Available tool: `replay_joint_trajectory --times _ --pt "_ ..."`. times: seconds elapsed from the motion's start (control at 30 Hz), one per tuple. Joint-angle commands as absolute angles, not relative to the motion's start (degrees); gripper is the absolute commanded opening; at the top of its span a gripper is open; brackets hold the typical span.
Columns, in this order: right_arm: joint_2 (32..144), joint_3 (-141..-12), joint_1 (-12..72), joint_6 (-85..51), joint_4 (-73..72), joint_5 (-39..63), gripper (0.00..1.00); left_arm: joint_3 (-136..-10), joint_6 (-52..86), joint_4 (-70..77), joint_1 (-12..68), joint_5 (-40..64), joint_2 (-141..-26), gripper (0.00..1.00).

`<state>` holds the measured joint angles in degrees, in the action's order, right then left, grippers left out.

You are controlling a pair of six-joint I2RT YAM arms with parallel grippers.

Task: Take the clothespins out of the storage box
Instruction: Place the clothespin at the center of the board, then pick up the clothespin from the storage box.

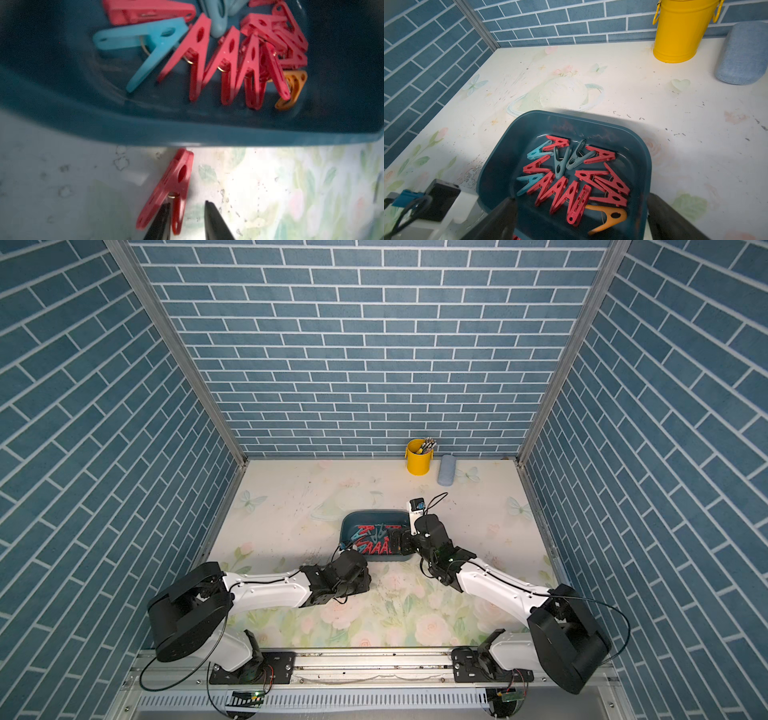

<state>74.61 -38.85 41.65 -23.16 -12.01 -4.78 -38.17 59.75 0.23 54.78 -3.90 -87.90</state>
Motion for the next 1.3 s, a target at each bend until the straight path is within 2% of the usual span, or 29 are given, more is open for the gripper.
replay_joint_trajectory --times 0.0,0.03,0.27,0.53,0.8,0.93,1.07,1.27 --pt "75.88 -40.96 42.01 -23.86 -11.20 -5.63 0.99 -38.45 58.39 -2.07 55.10 -4.19 -85.01 0.48" --pt "76.17 -41.39 42.01 -23.82 -11.09 -5.62 0.99 -38.57 58.09 -2.94 55.11 -4.21 -84.00 0.51" --pt "77.16 -42.75 42.01 -24.08 -11.51 -5.49 0.99 -41.64 56.82 -10.34 55.10 -5.94 -75.54 0.99" --pt "79.26 -46.76 42.01 -23.60 -8.84 -6.59 1.00 -49.26 52.69 -17.90 50.94 -9.29 -72.86 1.00" --pt "83.41 -51.28 42.01 -22.93 -5.68 -7.70 1.00 -49.76 46.41 -14.85 41.81 -11.38 -70.04 1.00" --pt "86.22 -54.19 42.01 -23.53 -2.96 -8.19 1.00 -49.69 42.65 -13.25 34.67 -6.16 -69.38 1.00" --pt "89.55 -56.86 42.01 -25.49 -1.04 -7.99 0.89 -51.28 38.53 -13.07 28.87 -0.56 -71.16 1.00" --pt "95.30 -61.58 42.84 -30.58 2.94 -7.61 0.66 -52.44 34.93 -12.36 27.01 0.74 -74.02 0.99"
